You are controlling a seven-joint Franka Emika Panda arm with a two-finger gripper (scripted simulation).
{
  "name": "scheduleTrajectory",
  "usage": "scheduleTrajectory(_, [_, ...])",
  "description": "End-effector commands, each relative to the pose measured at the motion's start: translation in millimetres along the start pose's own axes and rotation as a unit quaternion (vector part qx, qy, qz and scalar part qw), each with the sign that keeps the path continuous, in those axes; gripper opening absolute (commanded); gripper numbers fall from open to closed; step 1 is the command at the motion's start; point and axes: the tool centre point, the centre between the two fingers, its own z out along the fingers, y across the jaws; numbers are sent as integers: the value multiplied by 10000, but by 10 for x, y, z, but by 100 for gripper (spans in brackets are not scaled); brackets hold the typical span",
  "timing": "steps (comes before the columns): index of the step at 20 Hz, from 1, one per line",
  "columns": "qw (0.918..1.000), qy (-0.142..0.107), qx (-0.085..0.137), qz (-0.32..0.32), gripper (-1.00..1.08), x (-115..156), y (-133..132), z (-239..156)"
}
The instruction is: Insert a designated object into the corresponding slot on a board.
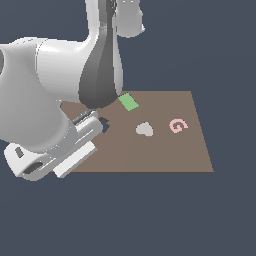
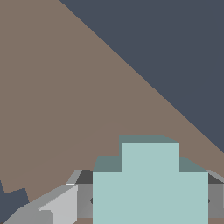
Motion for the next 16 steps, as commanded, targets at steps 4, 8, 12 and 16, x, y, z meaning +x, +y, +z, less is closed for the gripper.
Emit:
scheduleTrajectory(4, [9983,2,-4,-580,-100,50,-64,-9])
scheduleTrajectory(8, [9932,2,-5,-1160,-100,90,-134,-14])
scheduleTrajectory(12, [9825,2,-7,-1865,-100,128,-226,-21])
scheduleTrajectory(16, [9633,1,-9,-2684,-100,154,-341,-28])
